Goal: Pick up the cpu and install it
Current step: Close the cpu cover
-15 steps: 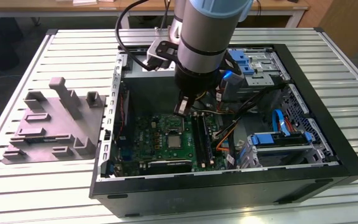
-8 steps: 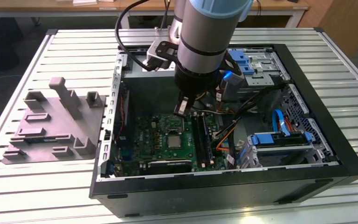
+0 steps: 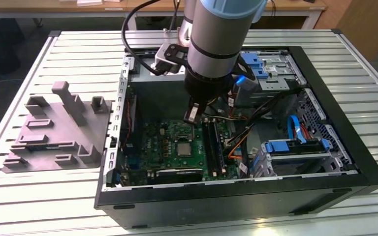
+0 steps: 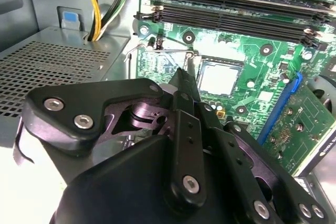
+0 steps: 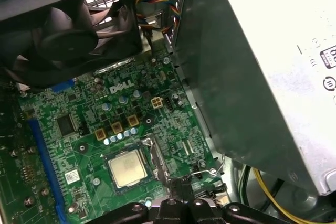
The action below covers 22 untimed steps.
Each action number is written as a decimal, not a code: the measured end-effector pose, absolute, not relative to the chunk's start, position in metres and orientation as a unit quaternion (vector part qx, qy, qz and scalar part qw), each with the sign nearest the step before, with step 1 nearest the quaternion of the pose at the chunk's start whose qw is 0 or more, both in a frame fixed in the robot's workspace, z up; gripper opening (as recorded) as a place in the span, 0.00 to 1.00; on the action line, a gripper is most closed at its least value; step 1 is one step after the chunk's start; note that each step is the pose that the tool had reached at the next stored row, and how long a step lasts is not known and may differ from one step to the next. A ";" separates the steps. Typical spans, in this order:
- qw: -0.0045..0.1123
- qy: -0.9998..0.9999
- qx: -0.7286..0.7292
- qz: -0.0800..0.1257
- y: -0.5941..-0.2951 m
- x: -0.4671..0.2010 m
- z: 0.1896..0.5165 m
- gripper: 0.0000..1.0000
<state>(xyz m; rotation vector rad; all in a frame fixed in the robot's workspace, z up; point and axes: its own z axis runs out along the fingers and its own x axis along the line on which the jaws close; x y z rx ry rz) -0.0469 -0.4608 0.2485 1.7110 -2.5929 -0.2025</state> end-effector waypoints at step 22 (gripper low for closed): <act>0.029 -0.834 0.549 -0.043 -0.468 -0.047 0.248 0.11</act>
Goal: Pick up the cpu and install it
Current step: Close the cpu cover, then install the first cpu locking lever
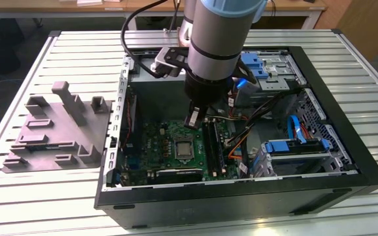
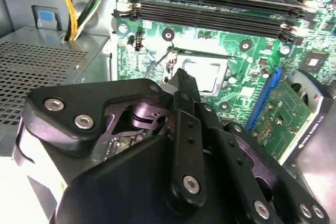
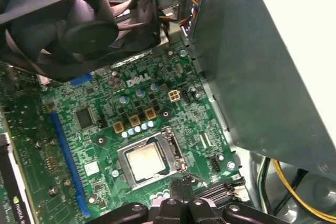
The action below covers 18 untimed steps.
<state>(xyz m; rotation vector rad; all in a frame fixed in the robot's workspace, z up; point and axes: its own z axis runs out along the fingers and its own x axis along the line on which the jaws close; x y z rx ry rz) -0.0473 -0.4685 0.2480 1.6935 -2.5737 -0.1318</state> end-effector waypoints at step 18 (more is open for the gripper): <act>0.033 -0.833 0.552 -0.037 -0.481 -0.052 0.247 0.11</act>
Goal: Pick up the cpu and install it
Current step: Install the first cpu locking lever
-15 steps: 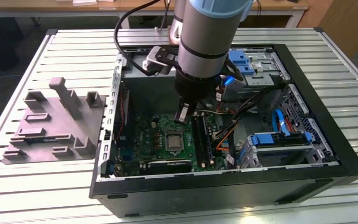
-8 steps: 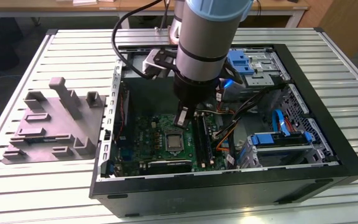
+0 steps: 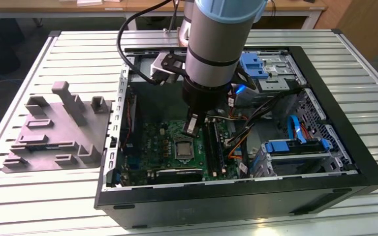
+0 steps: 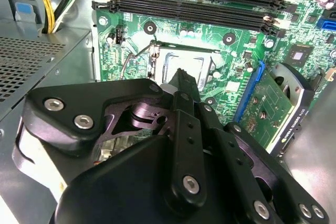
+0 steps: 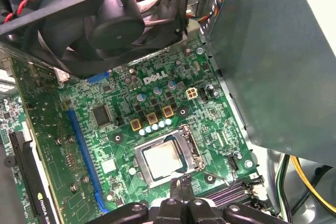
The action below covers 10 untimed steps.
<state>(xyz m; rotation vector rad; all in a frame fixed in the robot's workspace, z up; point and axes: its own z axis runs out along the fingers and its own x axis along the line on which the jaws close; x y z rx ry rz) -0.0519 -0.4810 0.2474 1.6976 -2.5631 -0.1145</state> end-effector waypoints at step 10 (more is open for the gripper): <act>0.033 -0.833 0.552 -0.037 -0.481 -0.051 0.247 0.11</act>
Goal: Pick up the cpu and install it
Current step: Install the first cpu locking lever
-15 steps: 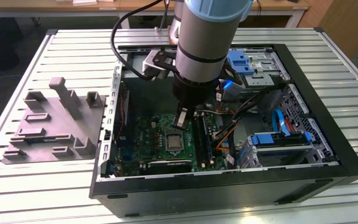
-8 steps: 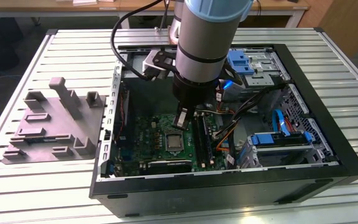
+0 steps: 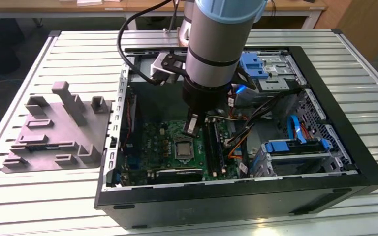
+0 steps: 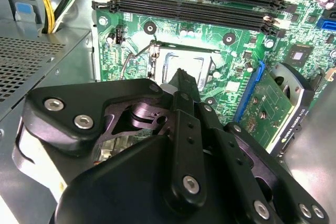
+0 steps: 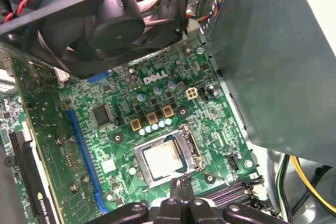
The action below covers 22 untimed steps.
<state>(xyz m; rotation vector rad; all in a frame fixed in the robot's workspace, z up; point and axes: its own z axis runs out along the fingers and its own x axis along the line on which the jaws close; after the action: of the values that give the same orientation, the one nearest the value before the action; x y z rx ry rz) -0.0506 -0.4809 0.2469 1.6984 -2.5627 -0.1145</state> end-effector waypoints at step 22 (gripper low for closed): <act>0.033 -0.833 0.552 -0.037 -0.473 -0.039 0.247 0.11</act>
<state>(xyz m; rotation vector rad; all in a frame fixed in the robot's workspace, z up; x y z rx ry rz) -0.0392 -0.4730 0.2467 1.6982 -2.5628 -0.1144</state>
